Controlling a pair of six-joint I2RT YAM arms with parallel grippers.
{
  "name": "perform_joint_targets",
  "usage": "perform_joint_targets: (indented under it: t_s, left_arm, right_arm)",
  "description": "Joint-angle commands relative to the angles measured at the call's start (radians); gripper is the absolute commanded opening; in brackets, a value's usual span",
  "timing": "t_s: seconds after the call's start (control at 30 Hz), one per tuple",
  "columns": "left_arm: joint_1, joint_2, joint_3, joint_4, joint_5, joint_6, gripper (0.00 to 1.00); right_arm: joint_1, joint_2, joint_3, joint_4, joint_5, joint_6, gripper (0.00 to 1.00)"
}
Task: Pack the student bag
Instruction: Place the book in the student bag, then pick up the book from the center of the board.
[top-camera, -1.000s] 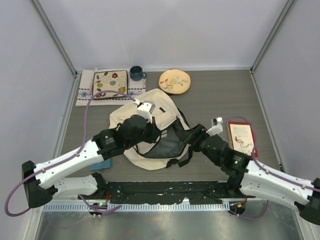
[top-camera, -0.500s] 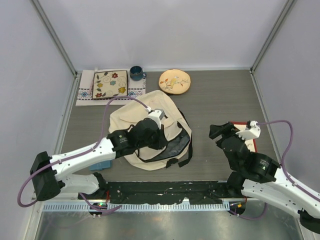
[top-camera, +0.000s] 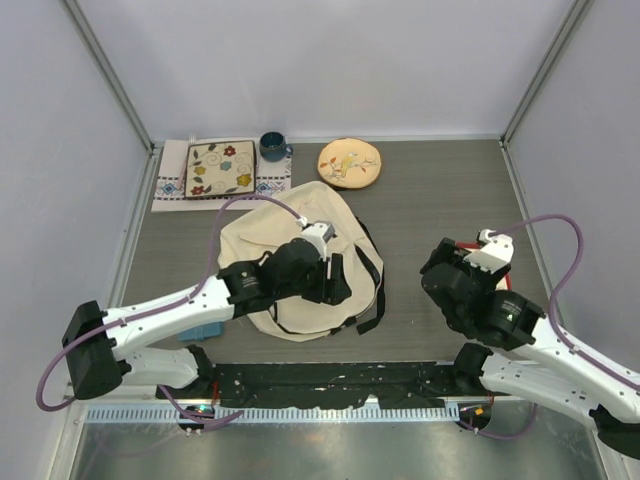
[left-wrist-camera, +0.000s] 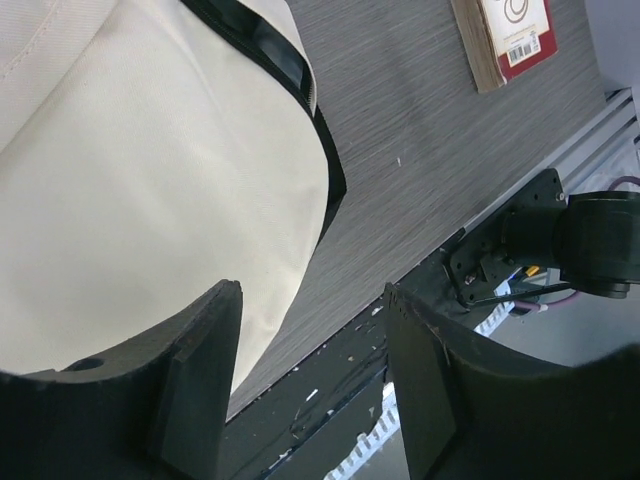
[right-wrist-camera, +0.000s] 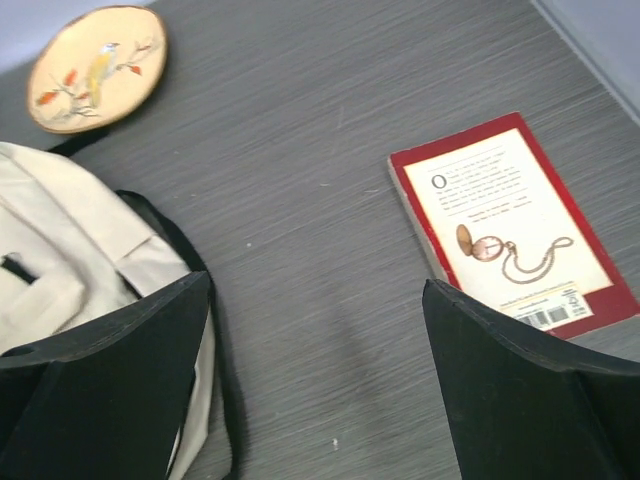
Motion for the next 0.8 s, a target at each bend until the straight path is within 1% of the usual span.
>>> perform_joint_targets:
  t_s: [0.0,0.03,0.1,0.13,0.2,0.23,0.3,0.33,0.4,0.43,0.47,0.57,0.6,0.67,0.7,0.77]
  left_arm:
    - [-0.003,-0.064,0.022,0.022,-0.017,-0.003,0.65]
    - [-0.003,-0.07,0.02,0.021,-0.025,-0.005,0.68]
    - [-0.005,-0.082,0.017,0.018,-0.032,-0.005,0.74]
    - [-0.005,-0.084,0.017,0.016,-0.04,-0.002,0.75]
    - [-0.003,-0.087,0.019,0.014,-0.045,-0.002,0.79]
    - [-0.003,-0.085,0.02,0.013,-0.045,-0.001,0.8]
    - [-0.005,-0.087,0.023,0.01,-0.045,-0.001,0.84]
    - [-0.005,-0.091,0.025,0.007,-0.045,-0.001,0.86]
    - [-0.005,-0.098,0.022,0.007,-0.054,-0.002,0.91]
    - [-0.005,-0.105,0.02,0.011,-0.055,-0.003,0.93]
    - [-0.005,-0.107,0.019,0.013,-0.062,0.0,0.94]
    - [-0.005,-0.11,0.023,0.008,-0.069,0.011,0.99]
    - [-0.005,-0.111,0.025,0.005,-0.074,0.012,1.0]
    - [-0.005,-0.108,0.023,0.007,-0.077,0.017,1.0]
    - [-0.005,-0.107,0.023,0.011,-0.075,0.02,1.0]
    - [-0.005,-0.101,0.022,0.019,-0.075,0.018,1.0]
  right_arm:
    - [-0.055,0.024,0.035,0.043,0.062,-0.107,0.94]
    - [-0.104,0.026,0.03,0.098,0.019,-0.182,0.94]
    - [-0.19,0.03,0.015,0.167,-0.069,-0.273,0.94]
    - [-0.301,0.038,0.009,0.229,-0.19,-0.342,0.95]
    - [-0.418,0.078,-0.012,0.276,-0.315,-0.394,0.95]
    - [-0.526,0.092,-0.02,0.327,-0.454,-0.429,0.95]
    - [-0.636,0.162,-0.017,0.355,-0.55,-0.444,0.97]
    - [-0.753,0.19,-0.007,0.356,-0.653,-0.447,0.98]
    - [-0.893,0.272,0.0,0.375,-0.795,-0.43,0.99]
    - [-0.944,0.299,-0.006,0.392,-0.856,-0.424,0.99]
    - [-1.069,0.32,-0.014,0.405,-0.942,-0.402,0.99]
    - [-1.193,0.395,-0.023,0.432,-0.938,-0.384,1.0]
    - [-1.216,0.411,-0.023,0.438,-0.931,-0.381,1.0]
    - [-1.238,0.446,-0.025,0.452,-0.909,-0.373,1.0]
    - [-1.241,0.457,-0.029,0.467,-0.856,-0.367,1.0]
    - [-1.244,0.489,-0.042,0.49,-0.82,-0.362,1.0]
